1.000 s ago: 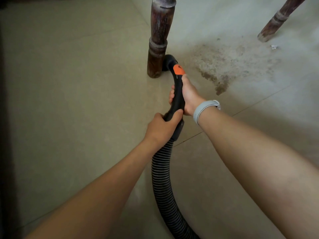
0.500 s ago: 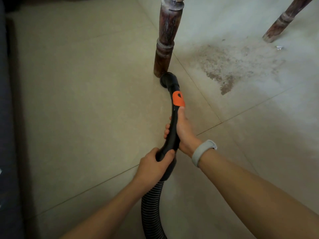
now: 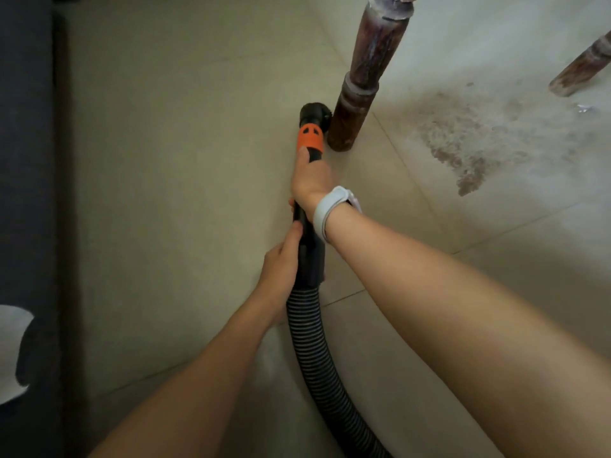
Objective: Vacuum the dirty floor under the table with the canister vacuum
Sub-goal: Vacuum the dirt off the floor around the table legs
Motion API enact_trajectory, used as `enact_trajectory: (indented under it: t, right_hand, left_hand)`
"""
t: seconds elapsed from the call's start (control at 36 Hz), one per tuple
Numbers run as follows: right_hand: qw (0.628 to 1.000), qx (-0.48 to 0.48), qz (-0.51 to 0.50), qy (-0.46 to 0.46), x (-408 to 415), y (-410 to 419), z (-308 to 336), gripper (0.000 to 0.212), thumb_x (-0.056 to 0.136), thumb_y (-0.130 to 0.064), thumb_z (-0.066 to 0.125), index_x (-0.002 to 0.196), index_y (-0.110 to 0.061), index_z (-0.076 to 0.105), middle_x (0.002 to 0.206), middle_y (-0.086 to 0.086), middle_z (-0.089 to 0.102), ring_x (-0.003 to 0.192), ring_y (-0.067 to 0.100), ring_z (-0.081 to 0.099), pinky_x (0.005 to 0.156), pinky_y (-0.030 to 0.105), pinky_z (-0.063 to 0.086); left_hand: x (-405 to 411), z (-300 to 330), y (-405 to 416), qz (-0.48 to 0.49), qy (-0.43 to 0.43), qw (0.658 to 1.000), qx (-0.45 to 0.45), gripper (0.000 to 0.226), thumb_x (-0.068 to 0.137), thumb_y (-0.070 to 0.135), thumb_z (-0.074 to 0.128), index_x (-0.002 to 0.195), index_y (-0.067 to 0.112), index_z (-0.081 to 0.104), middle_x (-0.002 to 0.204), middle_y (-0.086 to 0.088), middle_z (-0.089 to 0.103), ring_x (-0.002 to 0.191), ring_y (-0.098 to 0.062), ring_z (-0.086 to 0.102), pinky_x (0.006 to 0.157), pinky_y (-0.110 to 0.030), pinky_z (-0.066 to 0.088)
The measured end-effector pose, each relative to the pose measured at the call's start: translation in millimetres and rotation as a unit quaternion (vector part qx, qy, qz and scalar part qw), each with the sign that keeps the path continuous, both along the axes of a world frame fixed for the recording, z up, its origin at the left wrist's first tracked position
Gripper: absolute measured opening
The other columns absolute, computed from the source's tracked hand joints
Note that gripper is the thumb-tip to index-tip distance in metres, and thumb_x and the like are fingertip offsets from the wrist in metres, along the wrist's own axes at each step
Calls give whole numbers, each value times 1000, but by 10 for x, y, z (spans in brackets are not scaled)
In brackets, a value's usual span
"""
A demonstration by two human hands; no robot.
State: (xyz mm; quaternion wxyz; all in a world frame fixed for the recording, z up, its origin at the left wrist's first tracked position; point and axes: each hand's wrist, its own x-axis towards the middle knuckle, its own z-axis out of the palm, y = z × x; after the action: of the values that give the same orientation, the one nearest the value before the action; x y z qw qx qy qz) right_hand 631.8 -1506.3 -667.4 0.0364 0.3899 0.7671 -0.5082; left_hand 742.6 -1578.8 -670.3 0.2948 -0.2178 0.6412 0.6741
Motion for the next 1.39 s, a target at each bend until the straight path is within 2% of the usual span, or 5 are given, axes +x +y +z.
enact_trajectory:
  t: [0.19,0.53,1.0,1.14,1.39]
  right_hand:
    - [997,-60,-37,-31,-518,169,-66,66,96,-48,44,139,3,37,139,18,48,123,37,52,90,39,43]
    - [987,-137,77,30,636,-94,60,42,97,-47,43,105,-5,46,68,9,55,39,18,57,43,28,50]
    - [903,-225,357,-82,1263,-148,415,35,100,-46,40,91,-12,43,62,9,52,40,15,50,41,23,45]
    - [947,-188,256,-47,1344,56,353,35,99,-46,42,95,-11,47,60,8,51,35,13,49,37,22,42]
    - [987,-149,61,-8,1406,540,386,39,98,-48,42,82,-12,45,61,9,51,43,19,51,43,27,45]
  left_hand:
    - [-322,10,32,-26,12,999,30,53,94,51,45,89,3,67,71,-16,69,56,-23,66,63,-34,56]
    - [423,-109,-234,-28,25,997,-63,38,99,44,40,97,15,65,91,-1,67,86,-14,63,75,-25,50]
    - [1143,-91,-156,-103,100,990,-6,53,71,66,46,75,16,63,73,1,66,69,-3,61,67,-23,48]
    - [1149,-104,-42,-126,98,987,-5,37,95,35,55,61,20,57,50,14,57,52,6,53,56,-11,40]
    - [1080,73,237,-192,-4,980,51,33,88,53,54,87,22,66,97,-5,71,94,-19,67,90,-36,53]
